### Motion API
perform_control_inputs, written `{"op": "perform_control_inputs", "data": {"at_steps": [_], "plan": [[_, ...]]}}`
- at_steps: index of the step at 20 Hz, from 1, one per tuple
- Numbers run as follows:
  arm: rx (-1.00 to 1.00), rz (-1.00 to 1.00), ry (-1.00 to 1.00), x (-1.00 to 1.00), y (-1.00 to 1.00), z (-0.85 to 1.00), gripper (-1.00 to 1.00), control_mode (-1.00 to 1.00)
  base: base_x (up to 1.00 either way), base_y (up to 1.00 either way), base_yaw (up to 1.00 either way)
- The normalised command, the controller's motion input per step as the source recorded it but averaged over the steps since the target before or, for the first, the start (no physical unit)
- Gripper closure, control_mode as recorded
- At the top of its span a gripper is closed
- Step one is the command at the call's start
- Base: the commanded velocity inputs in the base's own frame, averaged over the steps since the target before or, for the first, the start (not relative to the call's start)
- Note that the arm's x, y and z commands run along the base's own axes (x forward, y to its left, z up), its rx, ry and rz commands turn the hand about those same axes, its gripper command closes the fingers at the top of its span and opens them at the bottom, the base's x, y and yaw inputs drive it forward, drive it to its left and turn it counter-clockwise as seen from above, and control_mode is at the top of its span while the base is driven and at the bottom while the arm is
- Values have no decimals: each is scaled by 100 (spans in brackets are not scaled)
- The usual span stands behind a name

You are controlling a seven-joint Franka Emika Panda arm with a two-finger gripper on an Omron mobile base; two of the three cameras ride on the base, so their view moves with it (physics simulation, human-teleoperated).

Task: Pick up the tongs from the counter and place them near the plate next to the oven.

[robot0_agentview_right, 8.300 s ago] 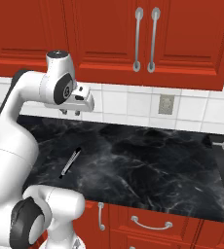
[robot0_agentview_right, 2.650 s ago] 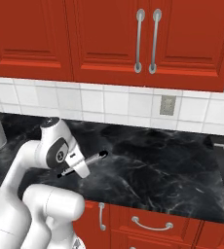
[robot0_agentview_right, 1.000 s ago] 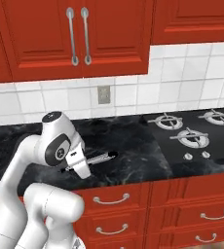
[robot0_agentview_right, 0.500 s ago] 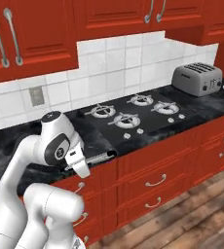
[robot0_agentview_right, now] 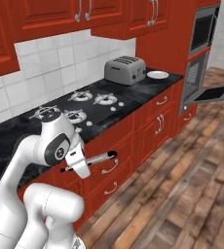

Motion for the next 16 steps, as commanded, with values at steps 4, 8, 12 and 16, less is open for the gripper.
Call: {"op": "perform_control_inputs", "data": {"at_steps": [4, 8, 12, 16], "plan": [[0, 0, 0, 0, 0, 0, 100, 100, 52, -19, -35], [0, 0, 0, 0, 0, 0, 100, 100, 76, -38, -23], [0, 0, 0, 0, 0, 0, 100, 100, 86, -45, -14], [0, 0, 0, 0, 0, 0, 100, 100, 91, -44, -2]]}}
